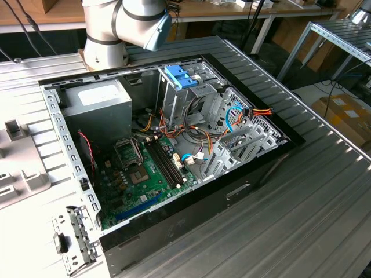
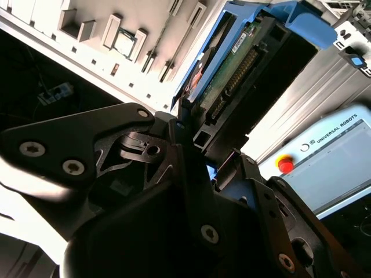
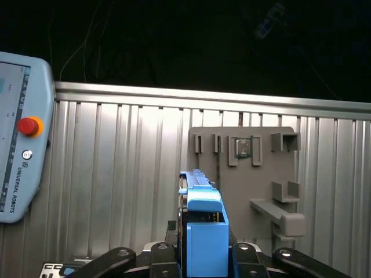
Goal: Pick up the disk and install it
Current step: 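Pick up the disk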
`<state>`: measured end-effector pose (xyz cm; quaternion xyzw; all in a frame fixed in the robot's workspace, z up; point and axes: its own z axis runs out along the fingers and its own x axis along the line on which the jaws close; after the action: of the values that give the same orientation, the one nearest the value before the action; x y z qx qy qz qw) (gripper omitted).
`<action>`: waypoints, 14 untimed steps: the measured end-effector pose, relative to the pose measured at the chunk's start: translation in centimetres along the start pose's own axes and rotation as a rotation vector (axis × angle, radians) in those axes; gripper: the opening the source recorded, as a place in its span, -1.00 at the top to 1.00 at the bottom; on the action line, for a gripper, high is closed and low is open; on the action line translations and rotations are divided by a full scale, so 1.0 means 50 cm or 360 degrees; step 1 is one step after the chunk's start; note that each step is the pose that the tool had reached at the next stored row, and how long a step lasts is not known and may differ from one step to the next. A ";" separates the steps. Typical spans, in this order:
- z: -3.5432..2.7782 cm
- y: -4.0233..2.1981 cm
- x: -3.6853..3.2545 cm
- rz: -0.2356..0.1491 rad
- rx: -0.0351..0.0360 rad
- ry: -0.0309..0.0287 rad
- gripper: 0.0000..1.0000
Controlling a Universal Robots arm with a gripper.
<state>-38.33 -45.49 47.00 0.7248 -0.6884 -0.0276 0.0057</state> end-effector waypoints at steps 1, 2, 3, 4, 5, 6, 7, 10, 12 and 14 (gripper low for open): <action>0.000 -0.002 0.000 0.0000 0.0000 -0.00001 0.27; 0.000 -0.002 0.001 0.0000 0.0000 0.00000 0.27; 0.000 -0.004 0.002 0.0000 0.0000 -0.00001 0.27; 0.000 -0.005 0.003 0.0000 0.0000 0.00000 0.27; 0.000 -0.006 0.004 0.0000 0.0000 0.00000 0.27; 0.000 -0.007 0.004 0.0000 0.0000 -0.00001 0.27; 0.000 -0.008 0.005 0.0000 0.0000 -0.00001 0.27; -0.001 -0.011 0.006 0.0000 0.0000 -0.00001 0.27; -0.001 -0.013 0.007 0.0000 0.0000 -0.00001 0.27; -0.001 -0.015 0.008 0.0000 0.0000 0.00000 0.27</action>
<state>-37.57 -45.87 47.00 0.7248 -0.6884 -0.0276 0.0057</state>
